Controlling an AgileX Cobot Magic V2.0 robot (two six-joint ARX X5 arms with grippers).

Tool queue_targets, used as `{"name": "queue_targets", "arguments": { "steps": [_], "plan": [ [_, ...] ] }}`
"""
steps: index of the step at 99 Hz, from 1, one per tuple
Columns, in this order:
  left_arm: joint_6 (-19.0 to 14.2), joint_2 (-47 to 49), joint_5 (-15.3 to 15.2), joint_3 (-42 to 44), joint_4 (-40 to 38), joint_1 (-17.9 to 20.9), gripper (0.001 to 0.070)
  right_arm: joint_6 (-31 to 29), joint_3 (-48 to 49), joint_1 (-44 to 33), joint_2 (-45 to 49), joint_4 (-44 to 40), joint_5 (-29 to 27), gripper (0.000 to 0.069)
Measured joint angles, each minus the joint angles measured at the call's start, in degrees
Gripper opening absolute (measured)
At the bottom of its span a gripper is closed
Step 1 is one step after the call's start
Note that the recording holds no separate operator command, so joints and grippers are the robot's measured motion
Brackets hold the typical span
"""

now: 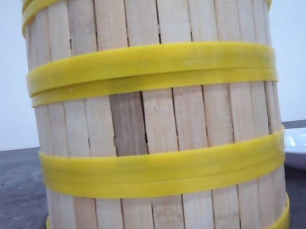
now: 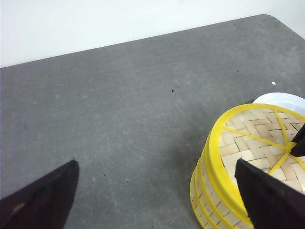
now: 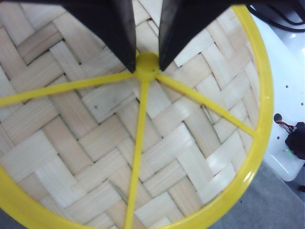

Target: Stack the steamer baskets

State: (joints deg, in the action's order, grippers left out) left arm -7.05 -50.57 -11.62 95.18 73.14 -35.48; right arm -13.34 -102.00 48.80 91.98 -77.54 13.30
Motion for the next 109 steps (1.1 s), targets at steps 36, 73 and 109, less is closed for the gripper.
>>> {"name": "queue_targets", "arguments": {
  "steps": [36, 73, 109],
  "plan": [
    [0.0, 0.0, 0.0, 0.0, -0.1, 0.0, 0.063, 0.5, -0.2, 0.1, 0.1, 0.0, -1.3, 0.0222],
    [0.0, 0.0, 0.0, 0.0, -0.4, 0.0, 0.063, 2.1, -10.9, 0.0, 2.3, 0.0, -1.4, 0.0401],
    [0.0, 1.0, -2.5, -0.6, -6.6, 0.0, 0.0136, 11.0, -25.4, 5.7, -5.5, 0.0, -28.5, 0.003]
  ]
}}
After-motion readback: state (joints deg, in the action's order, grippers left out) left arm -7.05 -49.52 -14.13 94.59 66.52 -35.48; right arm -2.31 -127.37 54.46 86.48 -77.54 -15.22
